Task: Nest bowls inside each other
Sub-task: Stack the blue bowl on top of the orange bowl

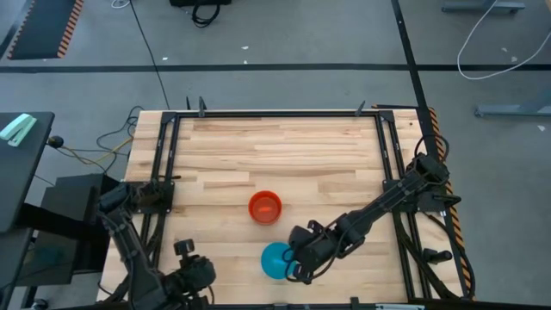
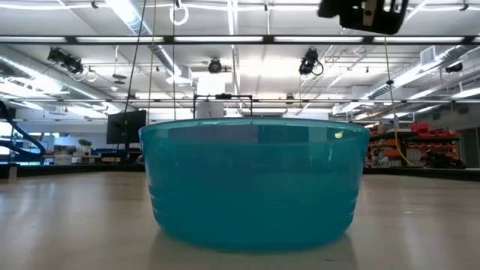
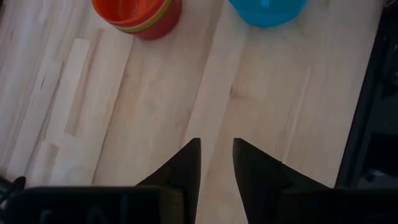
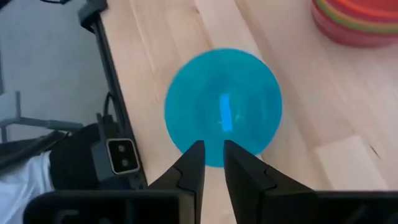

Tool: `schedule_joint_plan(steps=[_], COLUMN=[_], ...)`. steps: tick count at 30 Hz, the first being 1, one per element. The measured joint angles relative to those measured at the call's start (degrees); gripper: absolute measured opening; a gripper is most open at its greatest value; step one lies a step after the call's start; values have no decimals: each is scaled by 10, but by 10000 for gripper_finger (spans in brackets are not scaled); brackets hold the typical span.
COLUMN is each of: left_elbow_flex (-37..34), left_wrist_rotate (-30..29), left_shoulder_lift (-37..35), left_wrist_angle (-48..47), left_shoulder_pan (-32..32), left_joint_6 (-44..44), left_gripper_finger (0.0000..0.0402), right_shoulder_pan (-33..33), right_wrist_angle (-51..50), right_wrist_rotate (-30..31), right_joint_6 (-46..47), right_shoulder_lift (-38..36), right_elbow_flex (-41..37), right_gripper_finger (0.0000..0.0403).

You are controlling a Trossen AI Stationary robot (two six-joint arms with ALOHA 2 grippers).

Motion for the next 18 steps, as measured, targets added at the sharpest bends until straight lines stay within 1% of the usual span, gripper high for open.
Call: schedule_joint_plan(steps=[4,11,18], left_elbow_flex=[0,0,0], left_wrist_rotate=[-10,-19,-25], left_shoulder_lift=[0,0,0], left_wrist_angle=[0,0,0], left_shoulder_pan=[-2,-1,-1], left_joint_6=[-4,0,14], left_gripper_finger=[100,94,94], right_shoulder_pan=[0,-13,-30], right_wrist_angle=[-20,-20,-21], right_wrist_rotate=[-1,-2,-35], right_joint_6=[18,24,21], right_shoulder_lift=[0,8,43], right_elbow_flex=[0,0,0], right_gripper_finger=[66,66,66])
